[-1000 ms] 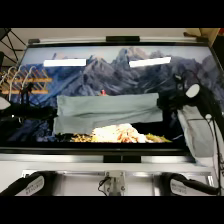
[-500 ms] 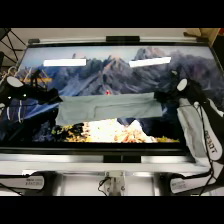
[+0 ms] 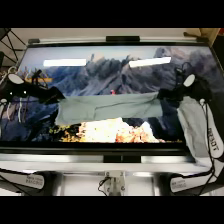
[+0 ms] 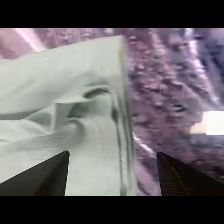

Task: Fold the shirts.

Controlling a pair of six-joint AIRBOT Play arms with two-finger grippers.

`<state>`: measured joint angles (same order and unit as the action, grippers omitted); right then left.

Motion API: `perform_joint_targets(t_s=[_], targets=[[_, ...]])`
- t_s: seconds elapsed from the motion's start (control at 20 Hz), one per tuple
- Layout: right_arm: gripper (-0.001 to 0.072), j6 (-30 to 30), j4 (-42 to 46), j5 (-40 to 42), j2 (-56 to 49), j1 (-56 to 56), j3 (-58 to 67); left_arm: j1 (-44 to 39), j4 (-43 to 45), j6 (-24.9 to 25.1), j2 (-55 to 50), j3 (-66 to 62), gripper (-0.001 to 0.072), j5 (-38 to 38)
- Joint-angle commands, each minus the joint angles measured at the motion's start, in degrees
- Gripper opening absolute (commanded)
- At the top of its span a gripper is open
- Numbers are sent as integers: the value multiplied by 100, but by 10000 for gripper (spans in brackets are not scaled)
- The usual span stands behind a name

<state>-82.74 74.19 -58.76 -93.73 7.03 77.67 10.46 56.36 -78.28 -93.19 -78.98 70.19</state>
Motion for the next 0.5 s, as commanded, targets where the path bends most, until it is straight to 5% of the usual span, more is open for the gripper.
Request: perform_joint_targets(t_s=[0.0,0.35,0.4,0.45], targets=[[676,68,-684,-323,-157,518,116,81,-11,0,35,-448,535,490],[674,208,-1453,-667,-990,258,118,-570,-52,2,284,-498,527,490],[641,208,-1419,-667,-1034,149,118,-695,-52,4,280,-498,527,468],[523,208,-1399,-651,-1056,57,116,-804,-52,2,278,-498,527,439]])
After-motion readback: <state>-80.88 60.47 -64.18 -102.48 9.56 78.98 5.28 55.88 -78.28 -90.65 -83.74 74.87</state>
